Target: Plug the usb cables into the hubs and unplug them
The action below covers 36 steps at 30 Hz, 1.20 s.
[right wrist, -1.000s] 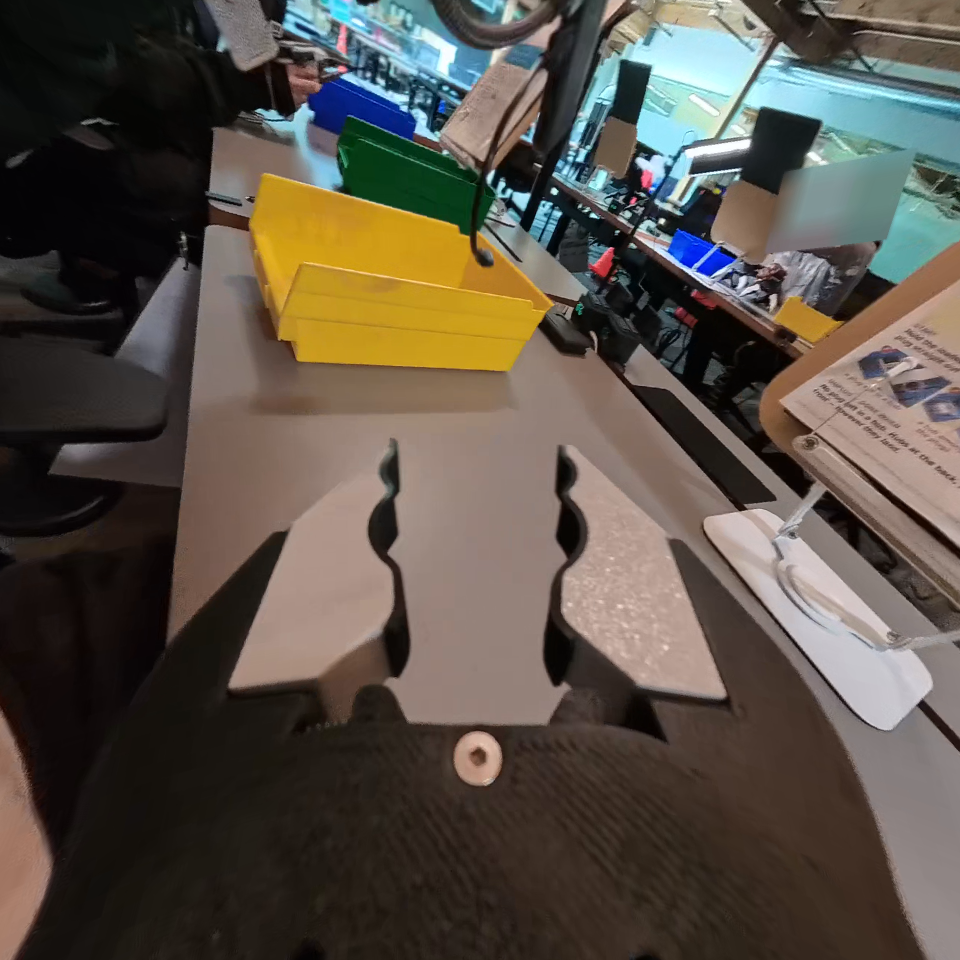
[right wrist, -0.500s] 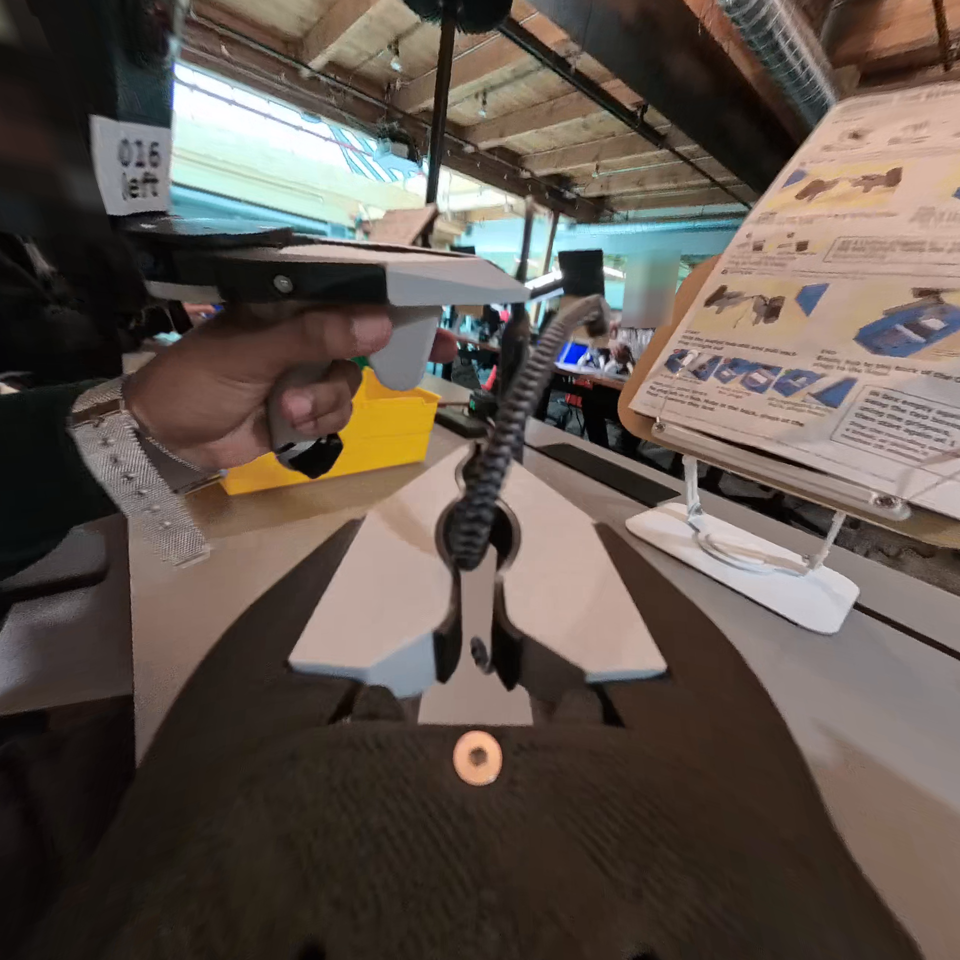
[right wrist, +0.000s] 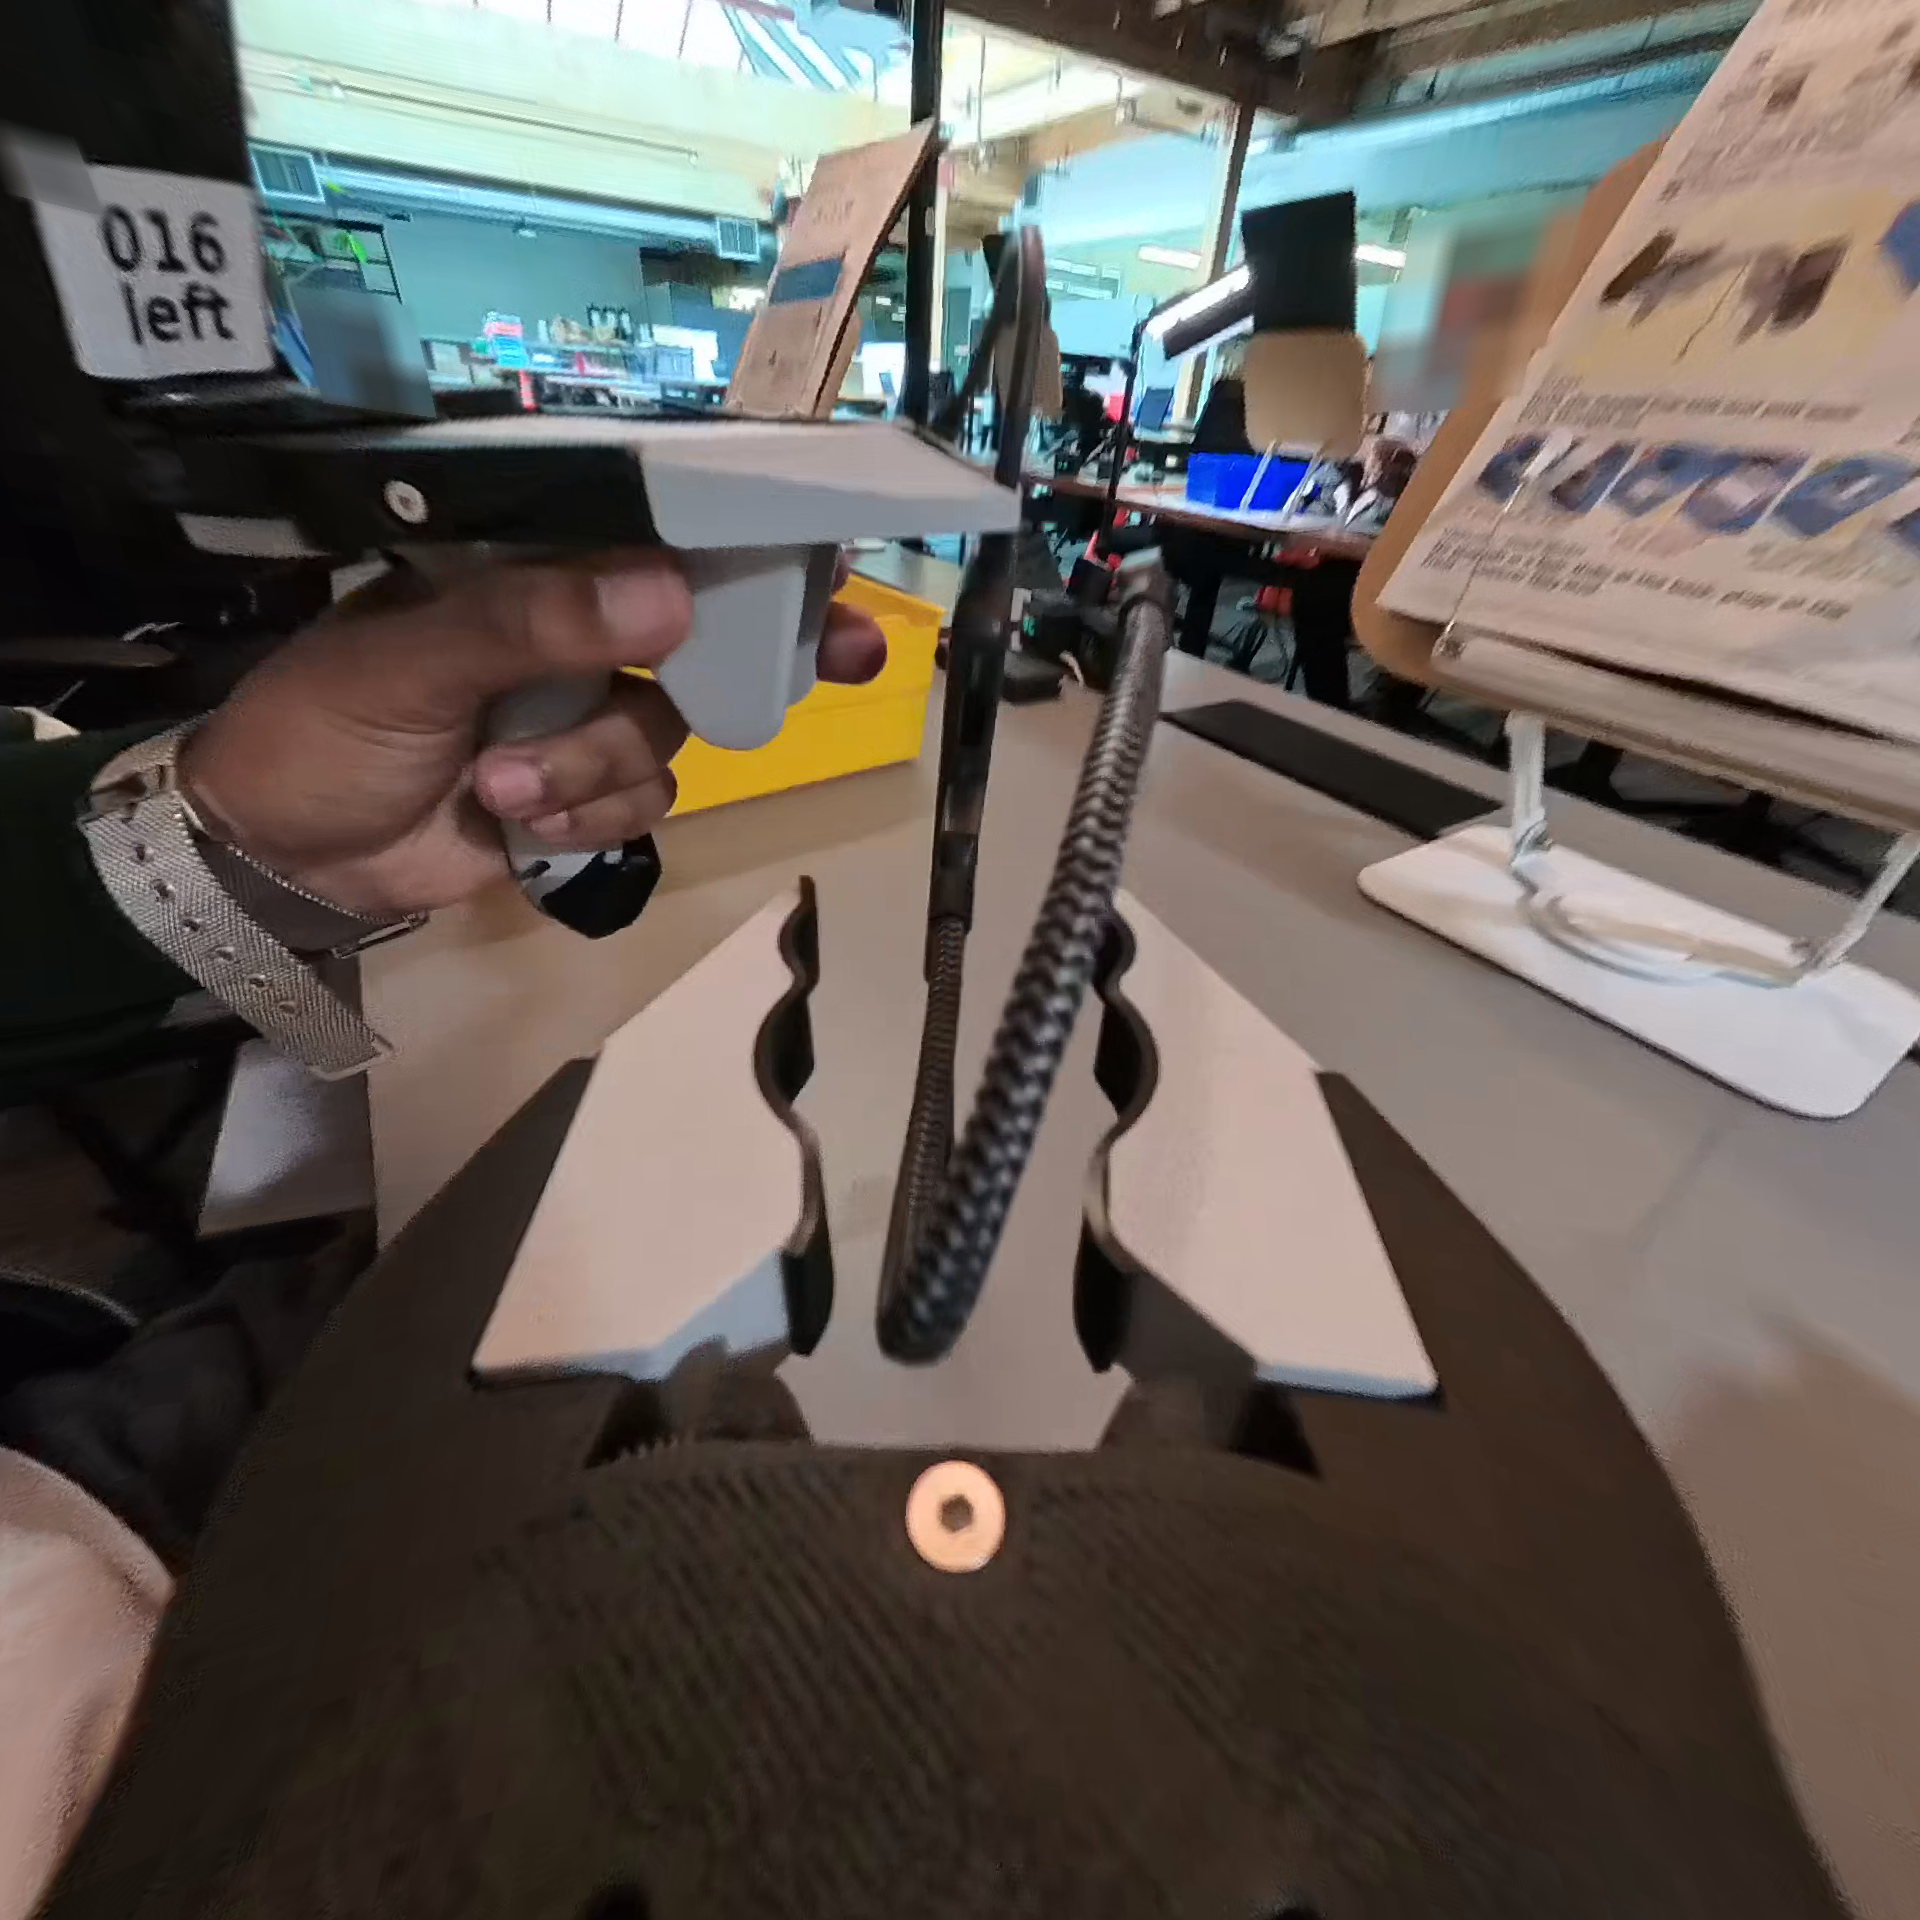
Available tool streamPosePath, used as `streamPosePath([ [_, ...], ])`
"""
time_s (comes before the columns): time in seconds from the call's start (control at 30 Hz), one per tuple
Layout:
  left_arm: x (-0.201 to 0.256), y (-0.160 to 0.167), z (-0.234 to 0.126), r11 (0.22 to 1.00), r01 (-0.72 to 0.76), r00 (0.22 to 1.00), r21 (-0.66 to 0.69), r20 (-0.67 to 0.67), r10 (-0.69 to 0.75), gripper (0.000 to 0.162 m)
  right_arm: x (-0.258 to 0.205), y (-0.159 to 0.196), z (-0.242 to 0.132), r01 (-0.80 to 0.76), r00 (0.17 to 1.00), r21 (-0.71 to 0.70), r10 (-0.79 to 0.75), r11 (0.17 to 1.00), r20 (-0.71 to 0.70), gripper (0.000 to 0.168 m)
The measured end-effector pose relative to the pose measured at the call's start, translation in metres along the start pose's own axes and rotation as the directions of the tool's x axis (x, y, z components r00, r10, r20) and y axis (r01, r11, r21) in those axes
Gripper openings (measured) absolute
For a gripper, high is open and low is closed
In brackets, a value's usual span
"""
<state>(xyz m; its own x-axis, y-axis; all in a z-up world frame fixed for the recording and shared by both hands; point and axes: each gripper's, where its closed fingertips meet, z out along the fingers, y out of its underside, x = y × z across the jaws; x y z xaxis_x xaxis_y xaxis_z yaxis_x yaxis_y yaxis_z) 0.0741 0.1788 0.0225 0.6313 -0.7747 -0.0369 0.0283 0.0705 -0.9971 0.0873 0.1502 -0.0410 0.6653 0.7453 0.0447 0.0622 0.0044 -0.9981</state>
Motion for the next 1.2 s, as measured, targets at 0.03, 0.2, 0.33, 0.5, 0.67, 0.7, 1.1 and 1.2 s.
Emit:
streamPosePath([
  [0.03, 0.004, 0.0, 0.0, 1.0, 0.006, 1.0, 0.002, -0.01, -0.006, 0.001, 0.0, 0.002, 0.001, -0.015, 1.0, 0.0, 0.015, 1.0, 0.002, 0.054],
  [0.2, 0.015, -0.002, 0.001, 0.999, 0.048, 0.998, 0.017, -0.041, -0.047, 0.001, 0.001, -0.005, -0.007, -0.039, 0.999, 0.055, 0.037, 0.998, 0.026, 0.025],
  [0.33, 0.016, -0.003, 0.001, 0.991, 0.134, 0.989, 0.016, -0.072, -0.132, 0.001, 0.001, -0.001, -0.005, -0.058, 0.998, 0.03, 0.057, 0.998, 0.037, 0.007],
  [0.5, 0.015, -0.004, 0.0, 0.994, 0.104, 0.992, 0.046, -0.08, -0.1, 0.001, 0.002, -0.003, -0.007, -0.136, 0.988, 0.014, 0.135, 0.991, 0.072, 0.007],
  [0.67, 0.007, 0.005, 0.002, 0.999, 0.021, 0.999, 0.033, -0.037, -0.019, 0.034, 0.01, -0.01, -0.012, -0.395, 0.909, 0.05, 0.382, 0.917, 0.165, 0.007],
  [0.7, 0.006, 0.011, 0.002, 1.0, -0.003, 0.999, 0.02, -0.036, 0.004, 0.042, 0.015, -0.011, -0.015, -0.439, 0.89, 0.065, 0.423, 0.896, 0.173, 0.006],
  [1.1, 0.018, 0.099, 0.018, 0.896, -0.354, 0.934, -0.269, -0.062, 0.351, 0.063, 0.028, -0.005, -0.02, -0.517, 0.851, 0.079, 0.502, 0.852, 0.158, 0.007],
  [1.2, 0.014, 0.099, 0.018, 0.912, -0.31, 0.95, -0.267, -0.056, 0.306, 0.058, 0.019, -0.006, -0.018, -0.507, 0.852, 0.065, 0.489, 0.859, 0.189, 0.007],
])
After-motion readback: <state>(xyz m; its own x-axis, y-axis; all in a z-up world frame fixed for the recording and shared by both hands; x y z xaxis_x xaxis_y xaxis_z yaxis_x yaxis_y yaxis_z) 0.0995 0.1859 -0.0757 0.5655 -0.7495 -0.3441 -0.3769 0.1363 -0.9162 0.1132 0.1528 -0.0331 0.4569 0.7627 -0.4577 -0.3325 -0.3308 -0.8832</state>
